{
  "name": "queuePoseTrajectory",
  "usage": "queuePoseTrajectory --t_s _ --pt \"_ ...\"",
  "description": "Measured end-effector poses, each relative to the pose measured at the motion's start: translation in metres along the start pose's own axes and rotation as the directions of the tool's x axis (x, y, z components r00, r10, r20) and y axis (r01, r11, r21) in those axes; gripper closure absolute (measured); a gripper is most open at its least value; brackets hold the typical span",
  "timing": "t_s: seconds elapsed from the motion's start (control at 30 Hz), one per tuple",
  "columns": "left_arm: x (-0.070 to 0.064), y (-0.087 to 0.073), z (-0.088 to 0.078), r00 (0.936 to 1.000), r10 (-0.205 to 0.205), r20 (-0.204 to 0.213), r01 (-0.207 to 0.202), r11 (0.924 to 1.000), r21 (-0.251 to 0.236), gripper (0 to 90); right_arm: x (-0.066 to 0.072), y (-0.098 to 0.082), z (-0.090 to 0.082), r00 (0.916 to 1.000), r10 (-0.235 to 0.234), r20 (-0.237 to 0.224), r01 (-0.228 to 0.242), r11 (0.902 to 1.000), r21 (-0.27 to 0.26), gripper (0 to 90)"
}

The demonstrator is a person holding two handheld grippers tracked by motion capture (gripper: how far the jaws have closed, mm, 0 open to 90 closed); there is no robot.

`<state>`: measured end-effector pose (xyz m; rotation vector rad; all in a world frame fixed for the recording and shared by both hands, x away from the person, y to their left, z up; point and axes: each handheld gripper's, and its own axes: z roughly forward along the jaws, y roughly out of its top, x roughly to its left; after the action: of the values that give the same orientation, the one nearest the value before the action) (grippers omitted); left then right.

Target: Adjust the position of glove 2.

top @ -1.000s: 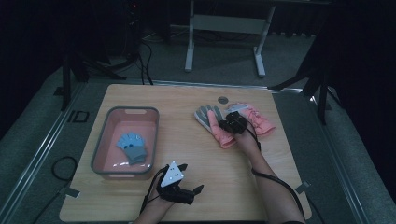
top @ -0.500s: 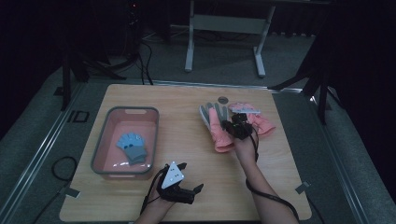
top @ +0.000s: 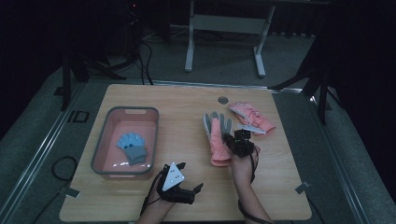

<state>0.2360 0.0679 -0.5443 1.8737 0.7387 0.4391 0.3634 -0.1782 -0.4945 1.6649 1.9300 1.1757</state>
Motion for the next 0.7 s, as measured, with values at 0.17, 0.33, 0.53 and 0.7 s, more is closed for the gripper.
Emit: queuePoseTrajectory --t_s 0.17,0.33,0.53,0.7 --pt "-0.001 -0.001 0.000 1.0000 -0.003 -0.002 0.003 1.0000 -0.004 6.1 0.004 -0.014 -0.010 0.9992 0.040 0.003 -0.040 0.9992 -0.009 88.6" --pt "-0.004 -0.003 -0.001 1.0000 -0.001 0.005 0.001 1.0000 -0.006 6.1 0.010 -0.021 -0.011 0.9987 0.046 0.021 -0.045 0.9989 -0.013 88.5" --pt "-0.005 -0.006 0.002 0.9999 0.010 0.008 -0.010 1.0000 -0.002 6.1 0.015 -0.028 -0.008 0.9971 0.066 0.039 -0.064 0.9973 -0.034 88.4" --pt "-0.007 -0.007 0.003 0.9996 0.027 0.005 -0.027 0.9996 0.006 6.0 0.006 -0.036 0.001 0.9918 0.097 0.083 -0.094 0.9949 -0.036 88.1"
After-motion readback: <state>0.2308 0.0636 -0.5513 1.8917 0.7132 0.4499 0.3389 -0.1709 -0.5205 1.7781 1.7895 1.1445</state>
